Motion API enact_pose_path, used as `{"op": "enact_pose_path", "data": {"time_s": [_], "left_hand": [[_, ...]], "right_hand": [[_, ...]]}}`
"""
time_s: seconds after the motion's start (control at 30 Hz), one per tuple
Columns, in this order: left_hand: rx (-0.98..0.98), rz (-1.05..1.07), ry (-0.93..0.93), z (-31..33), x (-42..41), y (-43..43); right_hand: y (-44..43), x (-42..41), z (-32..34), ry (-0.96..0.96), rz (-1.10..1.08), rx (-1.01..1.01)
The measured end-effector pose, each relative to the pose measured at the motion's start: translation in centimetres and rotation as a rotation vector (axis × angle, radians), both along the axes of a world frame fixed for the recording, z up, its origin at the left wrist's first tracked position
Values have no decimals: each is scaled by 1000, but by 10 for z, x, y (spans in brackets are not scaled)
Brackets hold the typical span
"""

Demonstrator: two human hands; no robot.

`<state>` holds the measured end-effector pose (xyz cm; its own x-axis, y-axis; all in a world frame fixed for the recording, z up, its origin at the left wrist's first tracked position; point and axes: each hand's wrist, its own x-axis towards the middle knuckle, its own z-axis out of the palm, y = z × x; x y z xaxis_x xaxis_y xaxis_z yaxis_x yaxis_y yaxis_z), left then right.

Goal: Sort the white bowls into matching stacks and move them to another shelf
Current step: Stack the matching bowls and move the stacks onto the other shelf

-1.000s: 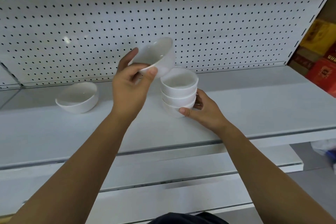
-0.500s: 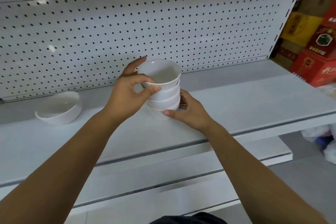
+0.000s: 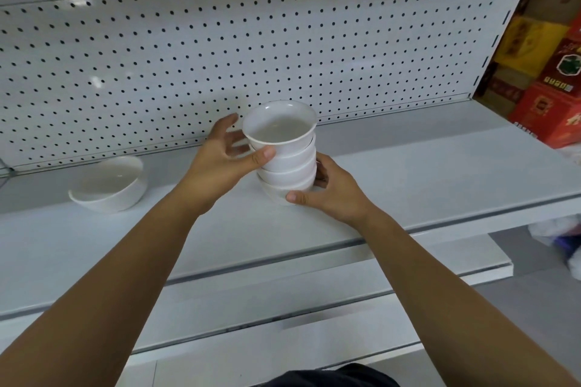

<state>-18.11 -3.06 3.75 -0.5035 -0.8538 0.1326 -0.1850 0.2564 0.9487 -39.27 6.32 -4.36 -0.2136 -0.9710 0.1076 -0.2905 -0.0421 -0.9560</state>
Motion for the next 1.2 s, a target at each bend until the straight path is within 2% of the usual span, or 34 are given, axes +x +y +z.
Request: {"op": "enact_pose_path", "data": {"time_s": [0.13,0.37,0.6,0.83,1.2], "left_hand": [[140,-152,-42,0,4,-6],[301,-181,74,-4,4,-4],[298,-178,110,-3,3,2],[285,-261,101,14,-18,20],[324,-461,140,33,-134,68]], "right_hand": [[-1,2,0,27,-8,-1],[-4,1,5,28,-17,-22],[4,3,8,8,-61,-15],[45,-2,25,4,-153,-31],[137,-88,57,128,-380,-44]]}}
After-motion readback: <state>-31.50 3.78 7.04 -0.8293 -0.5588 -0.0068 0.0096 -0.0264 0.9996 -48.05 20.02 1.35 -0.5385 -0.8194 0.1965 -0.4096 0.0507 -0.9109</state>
